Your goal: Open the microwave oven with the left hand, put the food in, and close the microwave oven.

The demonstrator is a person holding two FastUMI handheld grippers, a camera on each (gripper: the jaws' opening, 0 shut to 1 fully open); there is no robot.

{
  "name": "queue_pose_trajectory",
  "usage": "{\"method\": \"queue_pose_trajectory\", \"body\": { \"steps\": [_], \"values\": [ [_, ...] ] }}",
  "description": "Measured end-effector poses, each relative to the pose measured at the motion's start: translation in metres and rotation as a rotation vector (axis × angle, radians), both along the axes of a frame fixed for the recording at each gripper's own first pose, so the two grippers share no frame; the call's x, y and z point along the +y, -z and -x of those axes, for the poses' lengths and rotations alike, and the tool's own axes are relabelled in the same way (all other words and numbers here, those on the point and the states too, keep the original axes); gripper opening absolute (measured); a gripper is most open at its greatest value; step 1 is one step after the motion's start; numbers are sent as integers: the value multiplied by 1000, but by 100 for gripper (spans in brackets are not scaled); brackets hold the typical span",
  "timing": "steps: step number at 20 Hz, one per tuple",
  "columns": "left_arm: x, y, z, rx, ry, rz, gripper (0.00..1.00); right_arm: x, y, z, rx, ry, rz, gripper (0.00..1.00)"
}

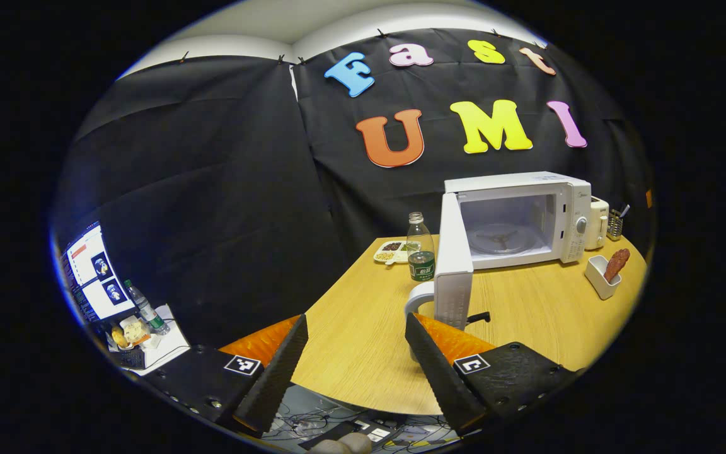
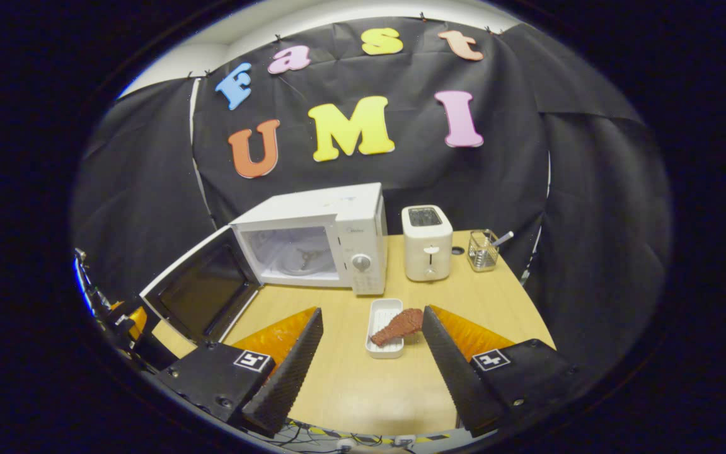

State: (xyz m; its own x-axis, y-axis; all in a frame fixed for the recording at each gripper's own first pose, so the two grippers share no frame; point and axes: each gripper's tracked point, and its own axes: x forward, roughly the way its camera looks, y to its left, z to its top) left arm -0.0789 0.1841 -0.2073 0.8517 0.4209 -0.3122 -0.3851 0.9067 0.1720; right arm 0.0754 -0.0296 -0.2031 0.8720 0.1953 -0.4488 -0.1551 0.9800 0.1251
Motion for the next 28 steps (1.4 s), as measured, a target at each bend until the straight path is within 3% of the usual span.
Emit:
{"method": "queue_pose_trajectory", "body": {
  "steps": [9, 10, 12, 13, 15, 16, 17, 18, 21, 22, 27, 28],
  "values": [
    [-106, -30, -39, -14, -34, 61, 95, -46, 107, -92, 253, -134, -203, 96],
    [-113, -32, -45, -7, -42, 55, 95, -46, 117, -96, 294, -167, -209, 82],
    [-126, -40, -58, -8, -44, 41, 95, -44, 132, -110, 350, -211, -250, 84],
    [-132, -43, -65, -13, -38, 35, 95, -44, 138, -114, 378, -223, -270, 66],
    [-139, -45, -73, -5, -43, 36, 95, -36, 146, -120, 457, -257, -345, 53],
    [-142, -47, -77, -2, -49, 36, 95, -32, 148, -118, 503, -269, -380, 63],
    [-144, -48, -78, -1, -51, 35, 95, -29, 150, -118, 539, -284, -410, 42],
    [-145, -51, -80, -1, -53, 29, 95, -27, 152, -120, 550, -285, -427, 38],
    [-148, -52, -82, -1, -51, 23, 95, -30, 151, -127, 539, -277, -438, 11],
    [-148, -51, -82, 0, -50, 25, 95, -28, 150, -127, 542, -283, -448, 20],
    [-140, -45, -82, 0, -48, 35, 95, -29, 132, -120, 497, -279, -416, 15],
    [-138, -43, -82, -3, -39, 37, 95, -28, 122, -117, 474, -278, -411, 5]
  ]
}}
